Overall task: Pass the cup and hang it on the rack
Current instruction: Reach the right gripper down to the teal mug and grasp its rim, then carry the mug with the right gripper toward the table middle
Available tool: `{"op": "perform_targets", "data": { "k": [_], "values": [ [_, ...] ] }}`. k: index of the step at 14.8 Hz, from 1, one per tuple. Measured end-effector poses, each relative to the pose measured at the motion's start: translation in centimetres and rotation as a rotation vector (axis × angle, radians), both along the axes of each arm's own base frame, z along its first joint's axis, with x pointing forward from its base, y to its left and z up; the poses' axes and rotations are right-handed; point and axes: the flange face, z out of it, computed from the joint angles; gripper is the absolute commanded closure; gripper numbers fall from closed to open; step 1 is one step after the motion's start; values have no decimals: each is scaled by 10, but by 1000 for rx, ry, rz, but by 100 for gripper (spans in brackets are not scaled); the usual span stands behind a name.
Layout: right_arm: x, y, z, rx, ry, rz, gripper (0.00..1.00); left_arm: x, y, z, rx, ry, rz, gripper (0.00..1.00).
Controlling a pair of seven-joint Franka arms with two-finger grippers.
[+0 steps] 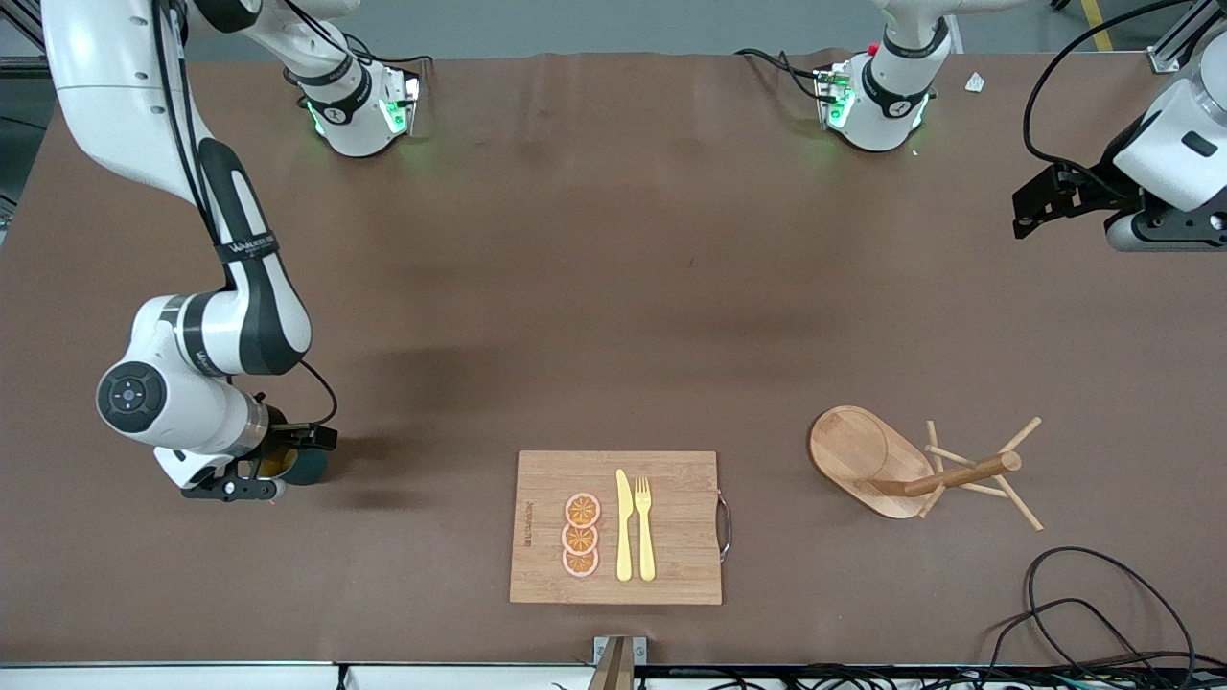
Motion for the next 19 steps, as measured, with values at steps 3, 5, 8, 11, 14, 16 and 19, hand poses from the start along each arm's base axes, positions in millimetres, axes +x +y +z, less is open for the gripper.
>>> {"op": "perform_targets", "data": {
  "k": [3,5,8,11,14,16,19],
  "values": [
    [2,-1,-15,-2,-7,0,45,-3,0,7,0,-10,1,0],
    [3,-5,-25,-5,-9,-3,68,-3,0,8,0,-11,1,0],
    [3,-9,-31,-8,-6,-5,88,-3,0,8,0,-11,0,0],
    [7,-10,-25,-8,-19,38,99,-4,-3,8,0,-10,-6,0],
    [13,-8,-15,-6,-40,93,99,-4,-3,7,1,-7,-6,0],
    [18,2,-7,0,-56,111,100,-5,-1,6,2,5,-1,0],
    [19,42,14,12,-45,105,100,-6,1,6,2,9,2,0]
  ]
}}
